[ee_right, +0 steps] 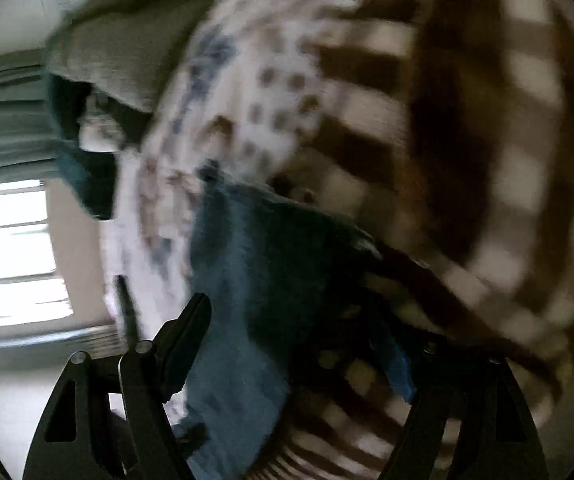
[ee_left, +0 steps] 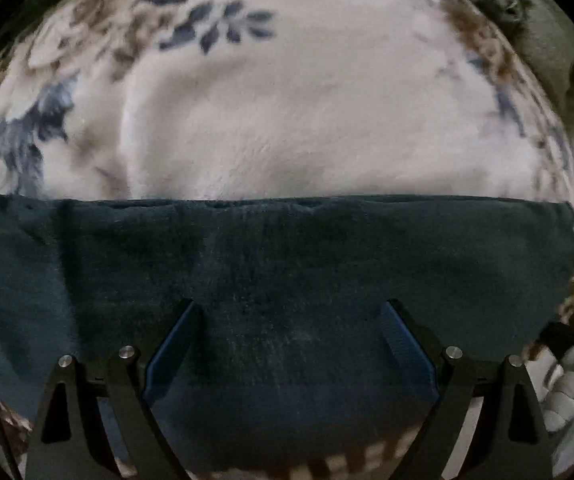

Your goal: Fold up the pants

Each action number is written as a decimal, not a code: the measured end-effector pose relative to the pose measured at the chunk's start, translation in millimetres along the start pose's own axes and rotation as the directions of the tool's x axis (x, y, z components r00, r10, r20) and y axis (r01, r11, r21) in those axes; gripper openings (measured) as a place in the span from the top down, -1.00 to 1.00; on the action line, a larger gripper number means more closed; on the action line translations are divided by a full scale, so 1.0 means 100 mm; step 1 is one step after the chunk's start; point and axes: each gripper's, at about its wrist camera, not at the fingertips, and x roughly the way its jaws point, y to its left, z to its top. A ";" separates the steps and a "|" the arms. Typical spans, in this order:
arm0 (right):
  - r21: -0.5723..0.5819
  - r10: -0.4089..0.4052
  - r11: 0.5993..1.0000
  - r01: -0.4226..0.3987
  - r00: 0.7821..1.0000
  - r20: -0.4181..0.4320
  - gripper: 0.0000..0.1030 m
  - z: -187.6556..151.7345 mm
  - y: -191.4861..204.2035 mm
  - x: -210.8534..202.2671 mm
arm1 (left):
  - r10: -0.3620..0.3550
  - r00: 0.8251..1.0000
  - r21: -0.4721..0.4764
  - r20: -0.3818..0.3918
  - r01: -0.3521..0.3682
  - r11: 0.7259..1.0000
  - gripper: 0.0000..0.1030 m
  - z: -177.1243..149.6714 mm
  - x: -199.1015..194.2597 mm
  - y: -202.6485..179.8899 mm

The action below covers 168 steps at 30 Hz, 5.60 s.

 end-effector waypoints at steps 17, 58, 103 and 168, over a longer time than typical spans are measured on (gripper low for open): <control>-0.151 0.241 0.958 -0.243 0.970 -0.033 0.61 0.07 0.45 0.29 | 0.014 1.000 0.004 -0.013 -0.014 1.000 -1.00 0.12 0.16 -0.09; -0.925 -0.538 0.231 0.302 0.832 0.137 0.33 -4.94 2.89 2.97 | 0.217 0.967 -0.464 0.134 -0.133 0.876 -1.00 -1.47 -1.53 3.79; -0.819 -0.674 0.467 0.334 0.734 -0.085 -0.59 -3.52 2.66 2.17 | -0.024 0.833 -0.751 0.553 0.511 0.418 -0.50 -1.87 -1.24 4.87; -0.795 -0.611 0.530 0.295 0.783 -0.116 -0.68 -2.34 2.62 1.52 | 0.221 0.891 -0.024 0.397 -0.231 0.973 -0.80 -0.62 -1.53 1.25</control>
